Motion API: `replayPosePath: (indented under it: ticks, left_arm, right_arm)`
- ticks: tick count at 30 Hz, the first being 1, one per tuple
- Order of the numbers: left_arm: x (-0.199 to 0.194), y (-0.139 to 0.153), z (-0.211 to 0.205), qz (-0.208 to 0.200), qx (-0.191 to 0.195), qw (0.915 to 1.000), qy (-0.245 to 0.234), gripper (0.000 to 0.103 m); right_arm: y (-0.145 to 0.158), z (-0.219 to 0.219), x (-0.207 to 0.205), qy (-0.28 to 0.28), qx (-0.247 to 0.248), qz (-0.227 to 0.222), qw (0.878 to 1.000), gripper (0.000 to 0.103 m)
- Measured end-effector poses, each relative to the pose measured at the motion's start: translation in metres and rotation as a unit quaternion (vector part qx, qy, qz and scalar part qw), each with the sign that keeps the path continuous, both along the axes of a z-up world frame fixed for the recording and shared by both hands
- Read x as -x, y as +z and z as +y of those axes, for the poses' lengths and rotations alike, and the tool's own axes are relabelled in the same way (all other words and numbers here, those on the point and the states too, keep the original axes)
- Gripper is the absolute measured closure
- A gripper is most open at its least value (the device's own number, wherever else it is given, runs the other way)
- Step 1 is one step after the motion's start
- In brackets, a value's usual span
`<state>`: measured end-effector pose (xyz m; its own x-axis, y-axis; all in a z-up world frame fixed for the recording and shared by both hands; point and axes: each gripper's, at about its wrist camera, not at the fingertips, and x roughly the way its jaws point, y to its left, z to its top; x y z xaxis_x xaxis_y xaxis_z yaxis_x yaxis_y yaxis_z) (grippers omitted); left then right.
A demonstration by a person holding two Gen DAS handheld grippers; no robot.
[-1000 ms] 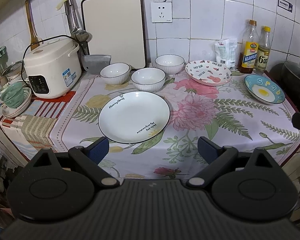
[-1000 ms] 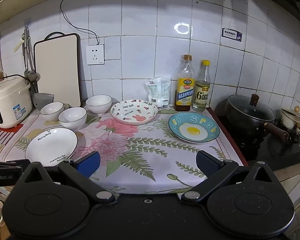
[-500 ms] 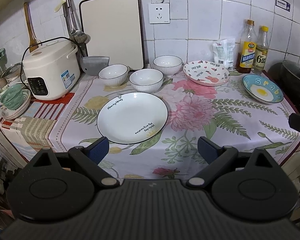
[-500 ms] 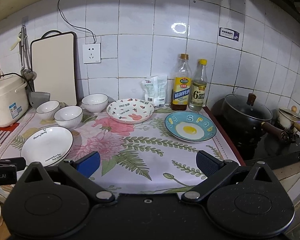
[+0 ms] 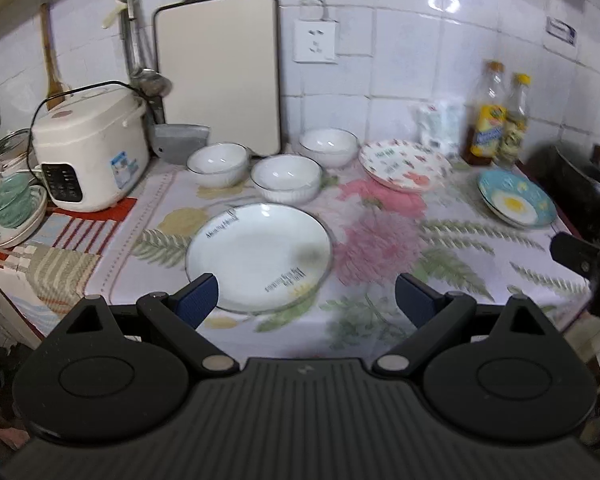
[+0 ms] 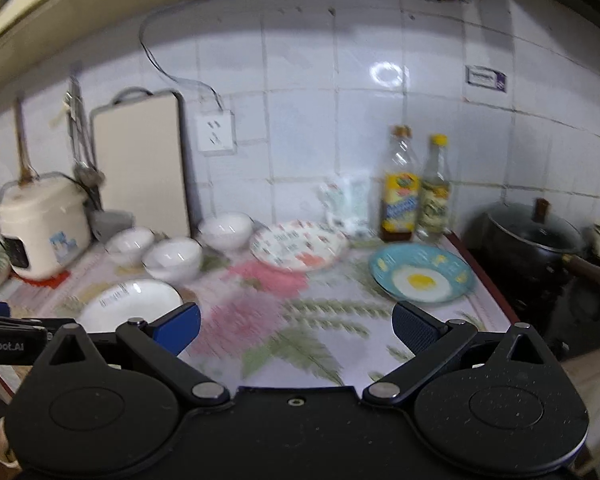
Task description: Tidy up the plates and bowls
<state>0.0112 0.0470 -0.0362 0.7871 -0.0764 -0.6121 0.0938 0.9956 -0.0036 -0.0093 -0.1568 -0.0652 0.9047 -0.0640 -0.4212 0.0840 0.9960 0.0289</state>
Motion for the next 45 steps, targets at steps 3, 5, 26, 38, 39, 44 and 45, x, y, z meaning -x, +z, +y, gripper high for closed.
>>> replayPosePath:
  ticks: [3,5,26,38,39,44,45]
  left_arm:
    - [-0.017,-0.001,0.020,0.002,0.006,0.9994,0.035,0.007]
    - [-0.029,-0.006,0.038,0.006,0.027,0.9981,0.055,0.007]
    - [-0.147,-0.120,0.124,0.083,0.041,0.9948,0.043,0.021]
    - [-0.179,-0.153,0.141,0.064,0.049,0.9968,0.007,0.041]
    - [-0.183,-0.157,0.141,0.074,0.049,0.9961,0.009,0.042]
    - [-0.191,-0.169,0.144,0.106,0.067,0.9921,0.014,0.060]
    - [-0.191,-0.169,0.146,0.109,0.076,0.9910,0.019,0.062]
  right_arm:
    - [-0.004,0.006,-0.008,0.046,-0.029,-0.044,0.998,0.000]
    - [-0.009,0.014,-0.022,0.062,-0.043,-0.033,0.997,0.000]
    - [-0.109,0.105,-0.151,0.202,-0.090,0.049,0.974,0.000]
    - [-0.158,0.114,-0.213,0.133,-0.125,0.072,0.981,0.006]
    - [-0.160,0.113,-0.218,0.127,-0.130,0.075,0.981,0.009]
    - [-0.169,0.109,-0.232,0.133,-0.162,0.107,0.972,0.035]
    - [-0.170,0.109,-0.233,0.137,-0.168,0.113,0.970,0.043]
